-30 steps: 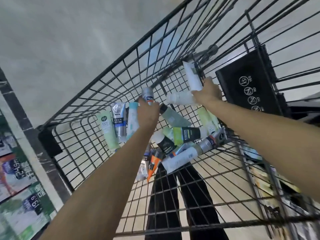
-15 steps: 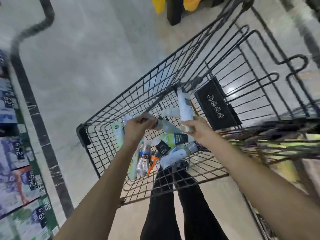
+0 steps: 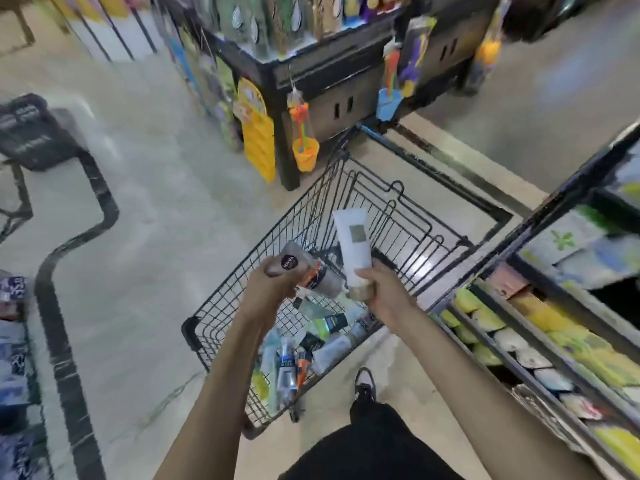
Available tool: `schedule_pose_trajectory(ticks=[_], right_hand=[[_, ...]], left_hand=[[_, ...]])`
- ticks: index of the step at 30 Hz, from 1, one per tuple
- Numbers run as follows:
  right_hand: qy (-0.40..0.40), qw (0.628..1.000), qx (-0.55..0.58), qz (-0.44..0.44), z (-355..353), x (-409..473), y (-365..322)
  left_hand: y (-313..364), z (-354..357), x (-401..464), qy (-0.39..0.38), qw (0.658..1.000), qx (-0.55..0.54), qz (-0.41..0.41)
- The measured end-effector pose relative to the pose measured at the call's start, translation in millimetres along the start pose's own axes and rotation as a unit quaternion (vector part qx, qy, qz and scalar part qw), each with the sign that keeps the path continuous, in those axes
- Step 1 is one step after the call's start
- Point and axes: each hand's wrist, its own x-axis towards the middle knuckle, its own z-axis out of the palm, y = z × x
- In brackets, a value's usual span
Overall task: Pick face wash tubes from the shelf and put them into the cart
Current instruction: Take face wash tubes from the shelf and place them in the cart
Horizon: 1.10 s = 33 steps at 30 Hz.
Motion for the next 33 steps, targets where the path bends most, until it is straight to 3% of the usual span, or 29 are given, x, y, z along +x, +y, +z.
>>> schedule_pose_trajectory(ticks=[4,12,19,25,33], right_hand=[[0.054,0.995,0.058,-0.062,-10,-75,4],[0.189,0.968,0.084,-0.142,-51,-220,34],[0.245,0.940,0.089,-0.219,-116,-332,57],[0.288,0.916,0.113,-0.254,-186,-424,80],[0.332,0.891,0.131,-0.282,-259,-521,127]], left_hand=[[6,28,-35,-0.007,0.999,-0.038,0.018],[-7,113,-113,-0.113,0.987,-0.113,-0.024],[-26,207,-202,-0.236,0.969,-0.052,-0.061],[-53,280,-269,-0.330,0.942,0.058,-0.015],[-113,364,-353,-0.362,0.927,0.099,0.015]])
